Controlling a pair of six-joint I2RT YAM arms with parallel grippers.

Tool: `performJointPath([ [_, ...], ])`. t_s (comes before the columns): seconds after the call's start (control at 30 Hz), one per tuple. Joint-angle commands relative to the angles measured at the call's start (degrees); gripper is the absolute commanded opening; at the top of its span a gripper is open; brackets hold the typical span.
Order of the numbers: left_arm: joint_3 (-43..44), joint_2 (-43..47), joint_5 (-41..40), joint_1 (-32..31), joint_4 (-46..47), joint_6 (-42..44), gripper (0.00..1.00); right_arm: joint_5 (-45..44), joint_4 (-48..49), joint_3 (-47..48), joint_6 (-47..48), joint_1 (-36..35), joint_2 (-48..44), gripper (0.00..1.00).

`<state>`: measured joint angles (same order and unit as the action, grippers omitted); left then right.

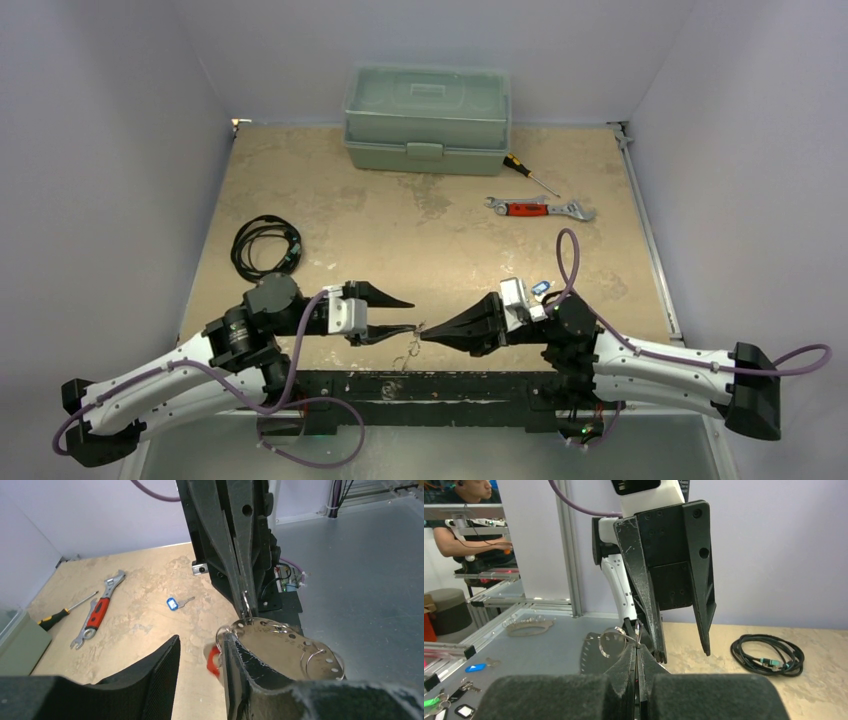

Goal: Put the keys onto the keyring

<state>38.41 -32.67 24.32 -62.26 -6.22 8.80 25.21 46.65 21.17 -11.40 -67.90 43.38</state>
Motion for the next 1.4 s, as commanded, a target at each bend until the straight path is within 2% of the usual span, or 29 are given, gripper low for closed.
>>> performJointPath([
  [0.0, 1.40, 0.41, 3.02, 0.30, 4.34, -1.79, 0.34, 1.62, 7.09, 0.15, -0.73, 0.31, 0.01, 0.00],
  [0.7, 1.40, 0.41, 3.34, 0.38, 3.67, -2.10, 0.33, -4.52, 8.30, -0.69, 1.81, 0.57, 0.26, 0.00],
  [1.2, 1.60, -1.20, 4.77, 0.65, 3.93, -2.91, 0.31, -3.72, 8.79, -0.21, 2.34, 0.57, 3.21, 0.00],
  [1.37, 1.58, -0.99, 4.67, 0.82, 3.70, -2.74, 0.25, -3.67, 8.80, -0.25, 2.56, 0.57, 3.65, 0.00],
])
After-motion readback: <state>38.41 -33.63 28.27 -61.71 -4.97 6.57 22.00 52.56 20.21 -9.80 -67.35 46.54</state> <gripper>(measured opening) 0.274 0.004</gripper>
